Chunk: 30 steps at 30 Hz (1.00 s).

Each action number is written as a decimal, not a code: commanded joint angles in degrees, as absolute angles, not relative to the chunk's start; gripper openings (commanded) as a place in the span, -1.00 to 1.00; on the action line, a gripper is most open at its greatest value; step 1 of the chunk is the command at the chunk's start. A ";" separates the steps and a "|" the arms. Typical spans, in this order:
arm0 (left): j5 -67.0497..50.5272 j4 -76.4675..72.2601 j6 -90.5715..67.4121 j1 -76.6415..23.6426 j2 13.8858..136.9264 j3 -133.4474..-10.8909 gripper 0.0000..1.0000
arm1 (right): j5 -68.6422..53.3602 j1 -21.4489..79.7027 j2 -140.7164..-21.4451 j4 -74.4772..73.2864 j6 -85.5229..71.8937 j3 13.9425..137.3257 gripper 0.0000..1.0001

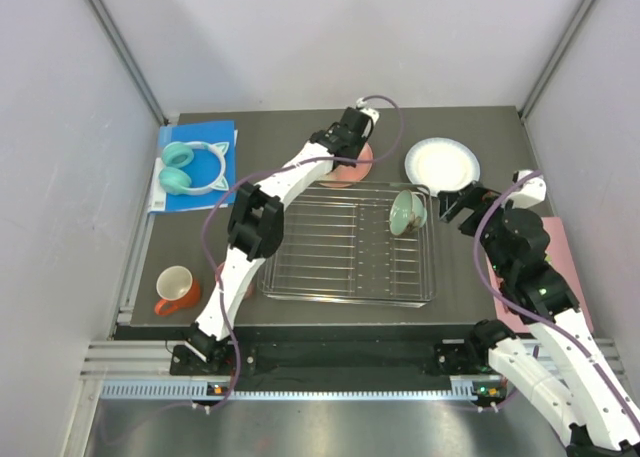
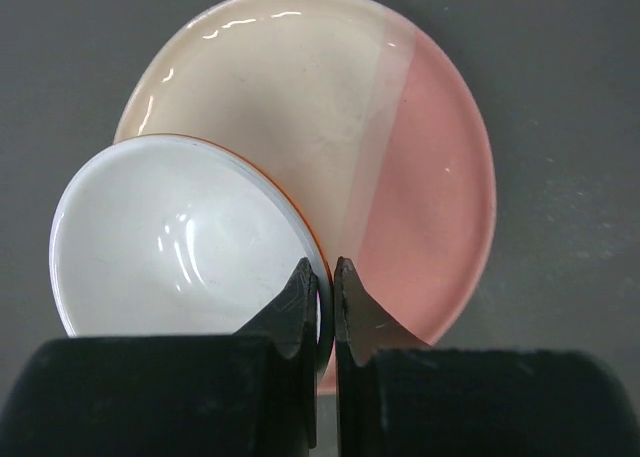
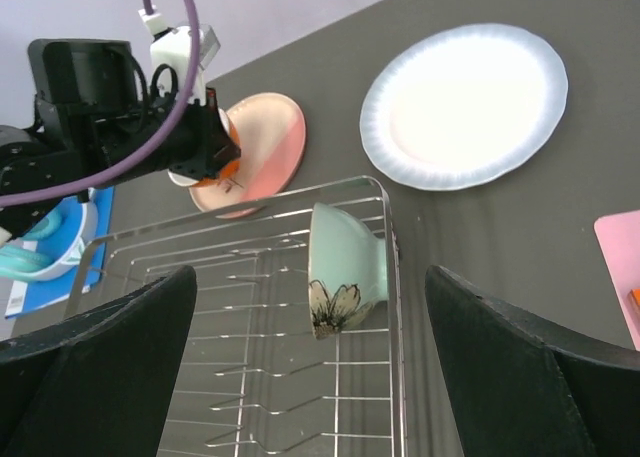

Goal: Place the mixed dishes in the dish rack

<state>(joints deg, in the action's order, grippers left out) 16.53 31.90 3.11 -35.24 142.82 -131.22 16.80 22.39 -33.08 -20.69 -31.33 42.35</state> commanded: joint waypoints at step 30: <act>-44.74 0.44 -63.19 -46.93 89.03 -75.23 -1.00 | 25.84 22.94 -25.58 -28.83 -29.00 49.48 0.86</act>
